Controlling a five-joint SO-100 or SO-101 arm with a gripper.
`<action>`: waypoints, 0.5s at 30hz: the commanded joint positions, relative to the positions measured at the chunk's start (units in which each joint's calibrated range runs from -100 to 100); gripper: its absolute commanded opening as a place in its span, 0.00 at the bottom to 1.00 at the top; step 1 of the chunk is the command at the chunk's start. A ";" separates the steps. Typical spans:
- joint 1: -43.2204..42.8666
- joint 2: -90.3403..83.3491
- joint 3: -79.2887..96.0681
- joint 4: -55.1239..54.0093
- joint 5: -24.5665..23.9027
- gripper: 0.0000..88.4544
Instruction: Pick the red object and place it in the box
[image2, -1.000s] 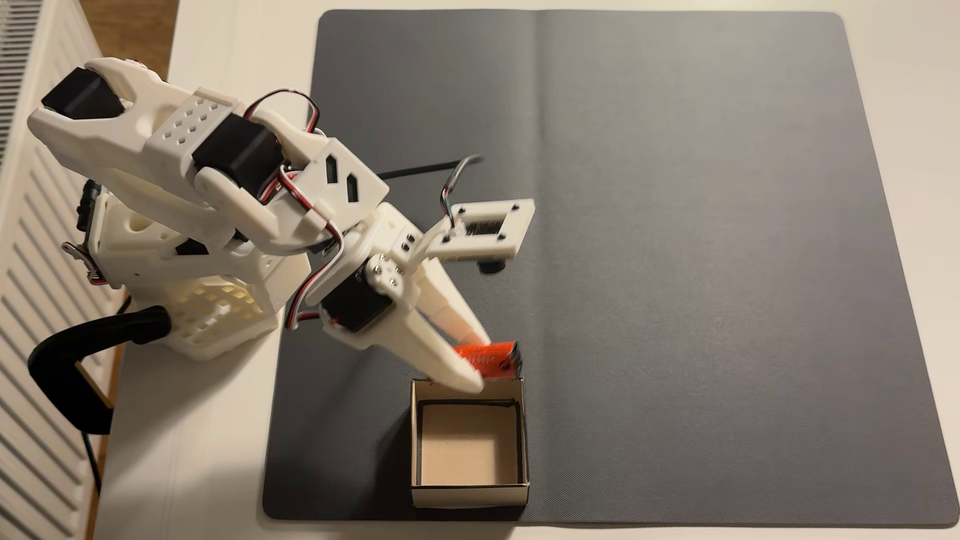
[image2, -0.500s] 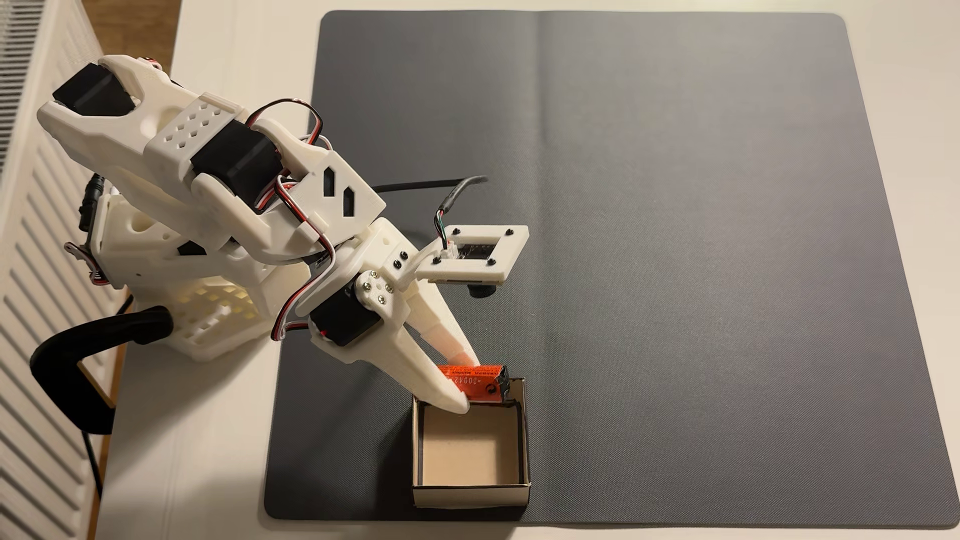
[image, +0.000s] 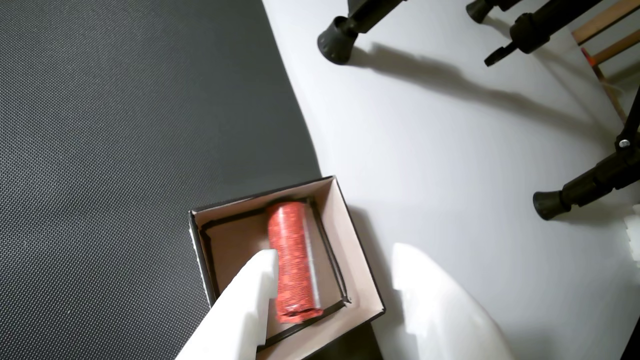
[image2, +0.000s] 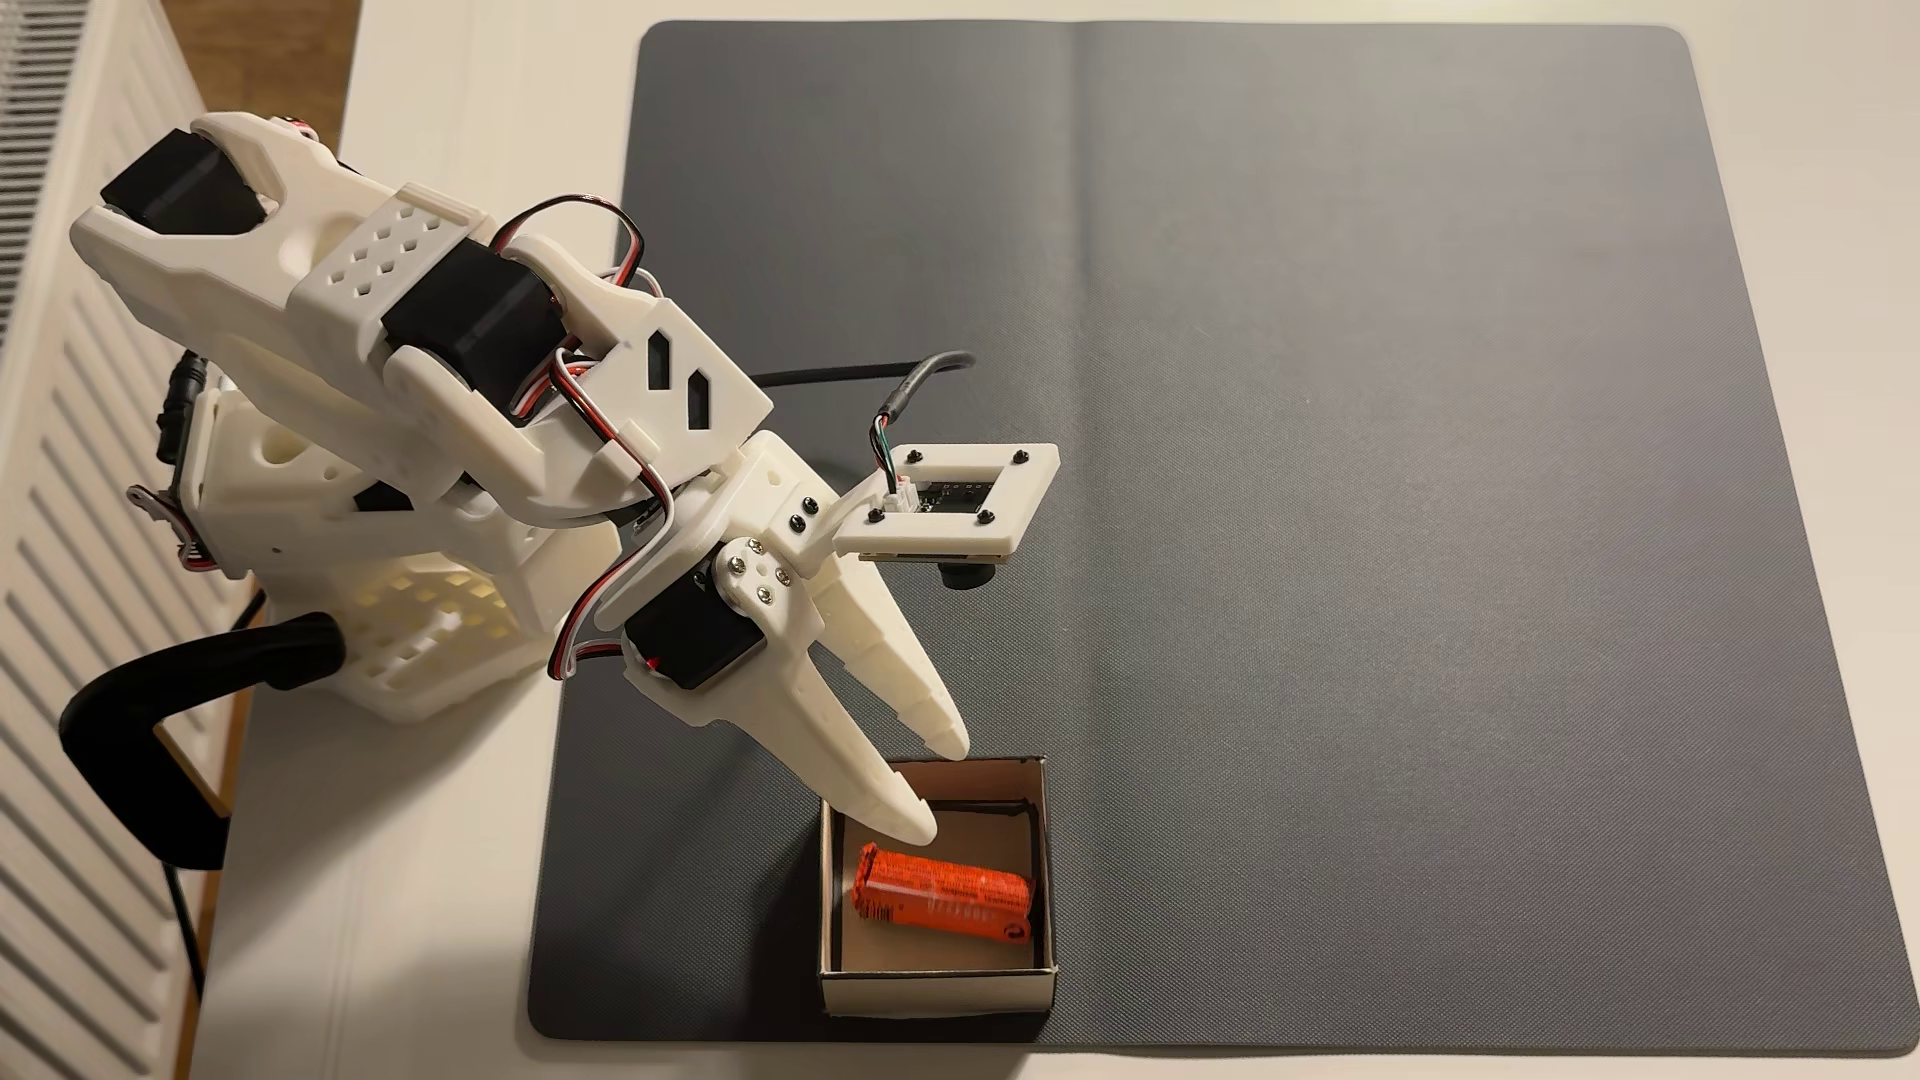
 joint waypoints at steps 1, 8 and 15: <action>-1.34 -0.44 -1.42 -0.72 -0.82 0.21; -15.59 -0.44 -5.50 -7.36 -10.57 0.11; -25.39 -0.53 -5.68 -8.41 -12.96 0.01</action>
